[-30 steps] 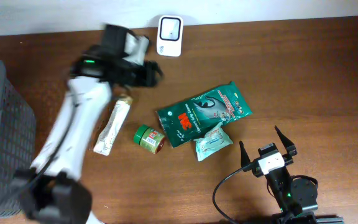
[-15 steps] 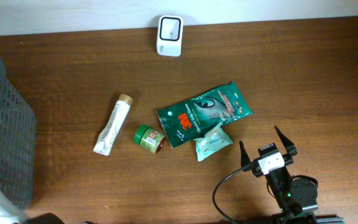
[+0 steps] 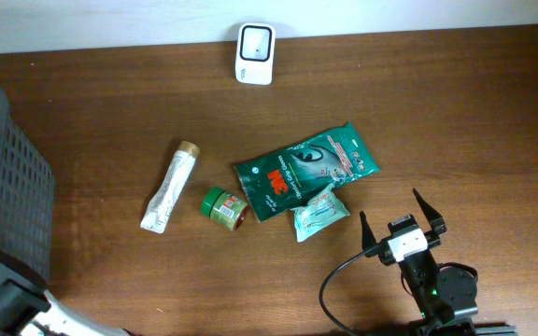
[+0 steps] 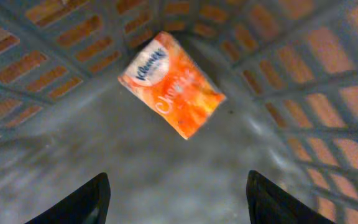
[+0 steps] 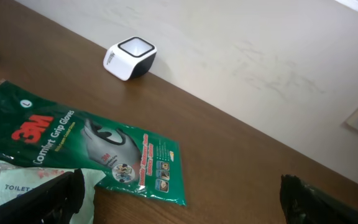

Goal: Scan the item barcode
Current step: 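Place the Zappy pack on the table below the glove pack, then grasp the small orange tissue pack in the basket with the left gripper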

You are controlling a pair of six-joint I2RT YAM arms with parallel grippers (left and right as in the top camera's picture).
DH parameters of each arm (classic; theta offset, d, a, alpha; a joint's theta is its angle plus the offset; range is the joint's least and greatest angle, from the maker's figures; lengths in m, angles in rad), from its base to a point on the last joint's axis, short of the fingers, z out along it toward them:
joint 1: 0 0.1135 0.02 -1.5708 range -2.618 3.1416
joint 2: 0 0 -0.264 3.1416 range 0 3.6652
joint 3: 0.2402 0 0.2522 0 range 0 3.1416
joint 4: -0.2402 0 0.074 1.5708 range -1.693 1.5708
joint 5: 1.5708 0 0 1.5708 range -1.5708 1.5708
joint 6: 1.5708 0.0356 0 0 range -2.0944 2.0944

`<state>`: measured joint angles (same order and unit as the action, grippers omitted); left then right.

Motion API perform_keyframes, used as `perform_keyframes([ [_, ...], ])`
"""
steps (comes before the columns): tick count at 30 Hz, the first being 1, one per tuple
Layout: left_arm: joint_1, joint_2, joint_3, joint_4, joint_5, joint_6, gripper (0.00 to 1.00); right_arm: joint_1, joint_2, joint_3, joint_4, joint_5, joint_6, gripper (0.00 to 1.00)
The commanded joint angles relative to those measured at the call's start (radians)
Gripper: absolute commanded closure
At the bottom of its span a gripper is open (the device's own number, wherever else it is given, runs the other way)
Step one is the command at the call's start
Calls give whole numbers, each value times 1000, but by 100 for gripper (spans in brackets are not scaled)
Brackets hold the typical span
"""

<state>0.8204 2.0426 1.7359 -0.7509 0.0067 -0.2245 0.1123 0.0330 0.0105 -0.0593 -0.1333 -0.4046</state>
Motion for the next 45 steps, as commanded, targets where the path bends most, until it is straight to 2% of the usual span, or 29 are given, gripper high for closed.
perform_keyframes([
  [1,-6,31,-2,40,-113,17,32,5,-5,-5,-5,-12,-6,2],
  [9,-32,121,-2,139,-119,21,31,5,-5,-5,-5,-12,-6,2],
  [15,-67,185,-2,216,-120,71,31,5,-5,-5,-5,-12,-6,2],
  [26,-84,269,-2,247,-188,85,33,5,-5,-5,-5,-12,-6,2],
  [27,-84,269,-2,250,-188,85,35,5,-5,-5,-5,-12,-6,2],
  [29,-84,269,-2,253,-188,85,54,5,-5,-5,-5,-12,-6,2],
  [30,-84,269,-2,253,-187,85,68,5,-5,-5,-5,-12,-6,2],
  [31,-85,269,-2,252,-187,85,94,5,-5,-5,-5,-12,-6,2],
  [32,-85,265,0,247,-187,84,100,5,-5,-5,-5,-12,-6,2],
  [37,-85,180,0,211,-187,85,100,5,-5,-5,-5,-12,-6,2],
  [45,-85,-231,0,76,-186,84,100,5,-5,-5,-5,-12,-6,1],
])
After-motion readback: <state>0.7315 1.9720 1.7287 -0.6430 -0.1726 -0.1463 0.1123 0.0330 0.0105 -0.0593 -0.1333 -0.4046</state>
